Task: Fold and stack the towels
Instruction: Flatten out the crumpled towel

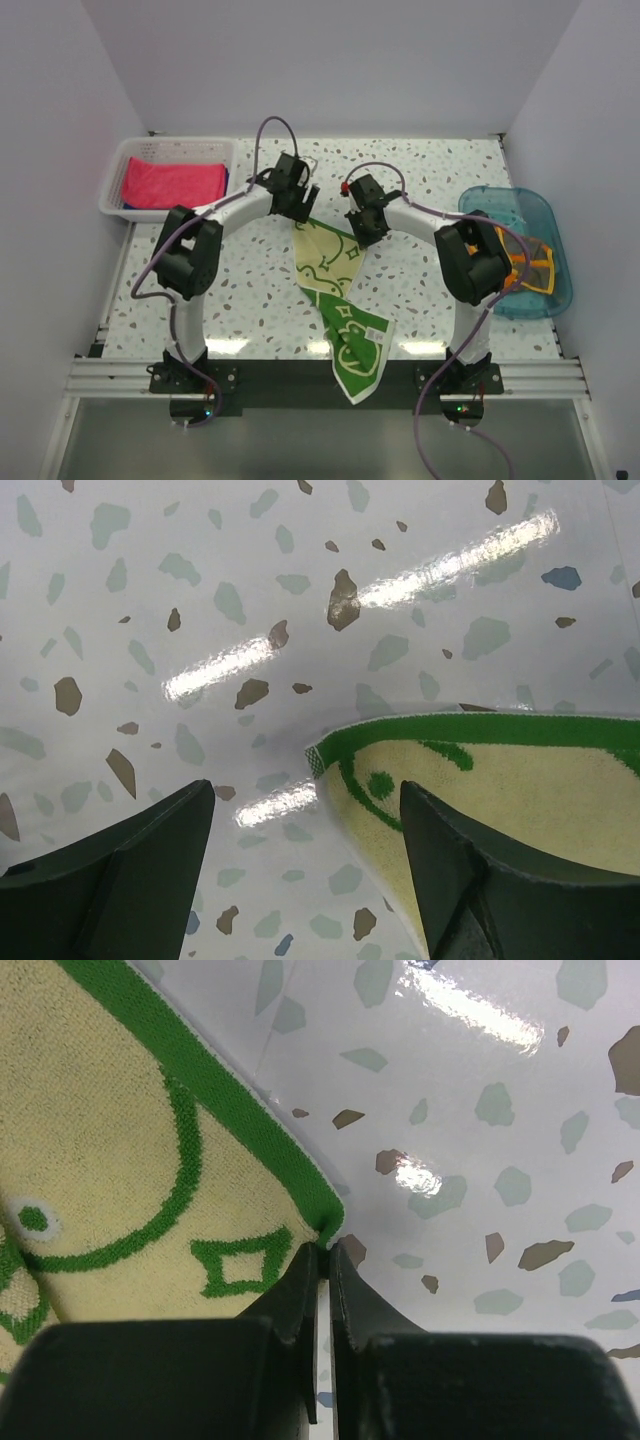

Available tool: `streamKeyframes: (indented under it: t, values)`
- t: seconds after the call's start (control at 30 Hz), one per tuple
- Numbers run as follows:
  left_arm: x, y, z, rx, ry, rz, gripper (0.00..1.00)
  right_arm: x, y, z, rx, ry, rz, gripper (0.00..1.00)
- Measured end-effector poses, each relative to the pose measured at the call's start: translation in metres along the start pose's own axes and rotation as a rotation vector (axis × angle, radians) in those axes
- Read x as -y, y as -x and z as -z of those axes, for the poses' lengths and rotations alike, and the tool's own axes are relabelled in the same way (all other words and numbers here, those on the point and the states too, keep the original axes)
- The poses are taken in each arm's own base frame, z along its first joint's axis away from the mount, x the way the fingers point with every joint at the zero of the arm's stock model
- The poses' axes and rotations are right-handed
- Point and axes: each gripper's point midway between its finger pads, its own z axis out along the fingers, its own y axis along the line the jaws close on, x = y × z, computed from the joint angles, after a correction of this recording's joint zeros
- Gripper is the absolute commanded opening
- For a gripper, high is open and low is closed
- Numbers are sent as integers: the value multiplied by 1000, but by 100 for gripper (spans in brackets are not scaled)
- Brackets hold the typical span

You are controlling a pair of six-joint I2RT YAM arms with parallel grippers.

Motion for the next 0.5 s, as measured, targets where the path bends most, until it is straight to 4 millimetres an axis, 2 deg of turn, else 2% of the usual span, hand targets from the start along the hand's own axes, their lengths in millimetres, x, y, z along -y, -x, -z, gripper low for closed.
streamKeyframes:
  t: [0.3,0.5]
  values:
    - [-8,-8,-19,-34,-27,14,67,0,0,0,0,1,10,0]
    - [0,-11,-25,-44,-71,15,59,0,0,0,0,1,14,0]
